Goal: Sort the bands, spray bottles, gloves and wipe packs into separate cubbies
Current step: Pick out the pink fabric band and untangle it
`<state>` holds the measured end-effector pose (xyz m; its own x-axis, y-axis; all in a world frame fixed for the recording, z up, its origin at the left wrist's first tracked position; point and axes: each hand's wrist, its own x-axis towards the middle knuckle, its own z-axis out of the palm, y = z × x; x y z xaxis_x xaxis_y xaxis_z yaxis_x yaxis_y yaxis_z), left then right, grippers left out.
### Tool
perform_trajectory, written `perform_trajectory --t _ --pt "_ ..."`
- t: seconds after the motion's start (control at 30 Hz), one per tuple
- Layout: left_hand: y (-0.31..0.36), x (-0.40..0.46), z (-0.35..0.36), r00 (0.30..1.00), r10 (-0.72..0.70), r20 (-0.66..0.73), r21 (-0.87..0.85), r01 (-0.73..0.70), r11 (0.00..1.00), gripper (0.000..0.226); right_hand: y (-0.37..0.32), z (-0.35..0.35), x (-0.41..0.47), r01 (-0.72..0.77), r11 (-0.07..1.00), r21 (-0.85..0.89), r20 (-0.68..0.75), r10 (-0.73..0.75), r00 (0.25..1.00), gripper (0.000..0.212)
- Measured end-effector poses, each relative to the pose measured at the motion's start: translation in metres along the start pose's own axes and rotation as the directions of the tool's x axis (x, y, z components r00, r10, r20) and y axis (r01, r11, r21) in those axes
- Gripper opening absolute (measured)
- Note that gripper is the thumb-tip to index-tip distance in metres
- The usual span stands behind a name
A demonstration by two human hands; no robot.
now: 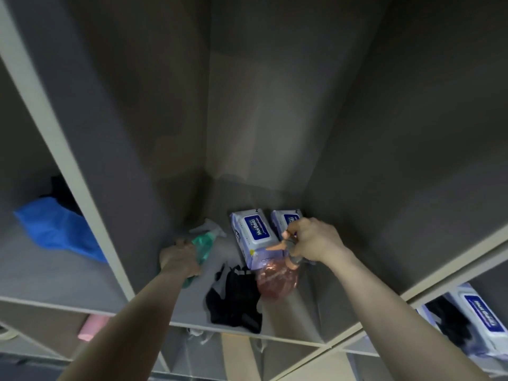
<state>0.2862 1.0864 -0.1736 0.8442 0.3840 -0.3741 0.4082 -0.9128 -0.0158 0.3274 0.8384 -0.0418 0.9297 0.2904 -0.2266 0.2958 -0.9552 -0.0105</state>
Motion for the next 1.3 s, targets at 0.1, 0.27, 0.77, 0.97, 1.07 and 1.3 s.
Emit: perform_trajectory --t 0.1,0.27,0.77,0.97,1.07,1.3 --pt "0.001 -0.002 -0.002 1.0 0.008 -0.003 0.015 -0.008 1.0 0.079 0.005 0.007 -0.003 -0.002 0.999 -0.047 -0.12 -0.003 0.993 0.024" --pt "0.002 -0.002 -0.004 1.0 0.006 0.016 0.039 -0.007 0.999 0.079 0.016 0.011 -0.005 -0.044 0.998 -0.039 -0.119 0.039 0.992 0.024" --pt "0.028 0.014 0.01 0.995 0.082 -0.057 0.134 -0.074 0.988 0.07 0.031 0.031 -0.02 -0.043 0.994 0.102 -0.102 0.054 0.993 0.053" --pt "0.028 0.015 0.024 0.999 0.048 -0.005 0.056 -0.047 0.997 0.084 0.036 0.038 -0.021 -0.055 0.995 0.088 -0.116 0.065 0.991 0.044" --pt "0.022 0.011 0.017 0.999 -0.013 -0.035 -0.171 0.007 0.985 0.073 0.037 0.038 -0.02 -0.073 0.993 0.094 -0.105 0.083 0.991 0.043" --pt "0.006 0.015 0.009 0.982 -0.019 -0.19 -0.796 -0.142 0.589 0.07 0.033 0.041 -0.017 -0.116 0.99 0.082 -0.121 0.125 0.985 0.04"
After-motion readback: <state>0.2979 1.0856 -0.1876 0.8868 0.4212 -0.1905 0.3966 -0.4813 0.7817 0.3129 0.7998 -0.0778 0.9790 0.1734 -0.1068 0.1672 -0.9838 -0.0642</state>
